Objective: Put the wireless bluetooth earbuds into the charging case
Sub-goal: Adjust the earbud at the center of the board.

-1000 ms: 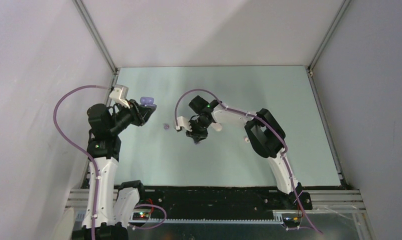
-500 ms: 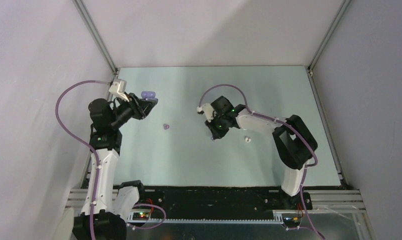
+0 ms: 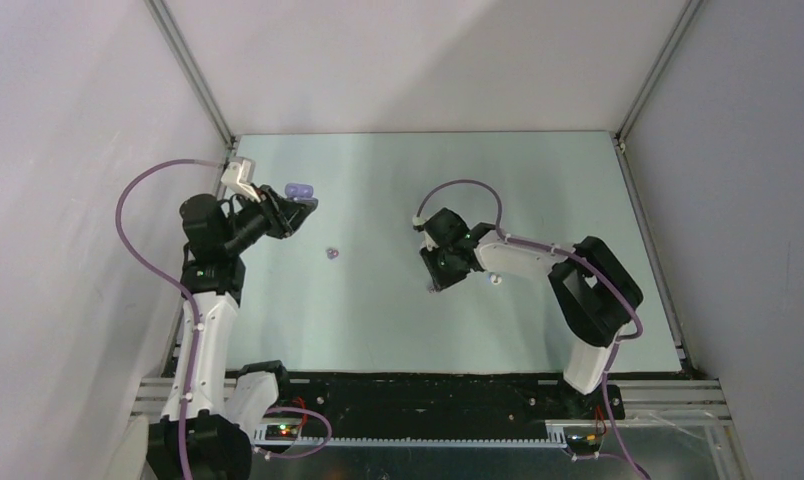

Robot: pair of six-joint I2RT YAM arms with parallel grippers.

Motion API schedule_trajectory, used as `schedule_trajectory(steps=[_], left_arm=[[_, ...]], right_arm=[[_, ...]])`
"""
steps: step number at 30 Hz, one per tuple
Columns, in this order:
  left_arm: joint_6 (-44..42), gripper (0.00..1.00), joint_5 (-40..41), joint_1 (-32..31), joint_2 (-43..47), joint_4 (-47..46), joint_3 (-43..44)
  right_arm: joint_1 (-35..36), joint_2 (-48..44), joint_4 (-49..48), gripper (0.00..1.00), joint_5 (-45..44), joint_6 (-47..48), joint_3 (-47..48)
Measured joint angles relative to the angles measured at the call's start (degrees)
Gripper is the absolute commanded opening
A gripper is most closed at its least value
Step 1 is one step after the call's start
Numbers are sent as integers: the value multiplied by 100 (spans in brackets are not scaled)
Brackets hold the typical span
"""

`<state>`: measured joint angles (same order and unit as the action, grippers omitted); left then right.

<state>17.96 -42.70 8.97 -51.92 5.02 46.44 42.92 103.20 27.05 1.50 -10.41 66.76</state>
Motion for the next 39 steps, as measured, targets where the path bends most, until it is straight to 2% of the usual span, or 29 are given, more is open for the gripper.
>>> schedule_trajectory(steps=[1, 3, 5, 7, 12, 15, 18, 22, 26, 29, 33, 39], left_arm=[[-4, 0, -11, 0, -17, 7, 2], [-24, 0, -13, -9, -50, 20, 0], [-39, 0, -13, -33, -70, 22, 2], [-42, 0, -9, -61, -70, 22, 2], [-129, 0, -2, -125, -98, 101, 101], [-240, 0, 11, -129, -133, 197, 232], [-361, 0, 9, -131, -131, 249, 308], [-579, 0, 11, -133, -127, 424, 308], [-872, 0, 11, -133, -90, 710, 308], [-1058, 0, 15, -133, -33, 909, 308], [-1224, 0, 50, -133, 55, 1102, 308], [-1403, 0, 61, -133, 127, 1283, 308]], right_arm=[[15, -57, 4, 56, 103, 46, -74], [50, -245, 26, 73, 177, 223, -245], [7, -442, 76, 78, 258, 358, -306], [-120, -623, 74, 78, 433, 463, -306], [-444, -798, 225, 75, 1054, 1054, -280], [-614, -796, 428, 61, 1792, 1635, -251], [-769, -708, 800, 49, 2533, 2634, -24], [-981, -269, 1314, 39, 3241, 4127, 669], [-1178, 466, 1878, 39, 3641, 5405, 1528], [-1241, 1080, 2304, 37, 3773, 5965, 2111], [-1191, 1764, 2798, 37, 3790, 6411, 2743], [-1001, 1891, 3042, 41, 3617, 6721, 2863]])
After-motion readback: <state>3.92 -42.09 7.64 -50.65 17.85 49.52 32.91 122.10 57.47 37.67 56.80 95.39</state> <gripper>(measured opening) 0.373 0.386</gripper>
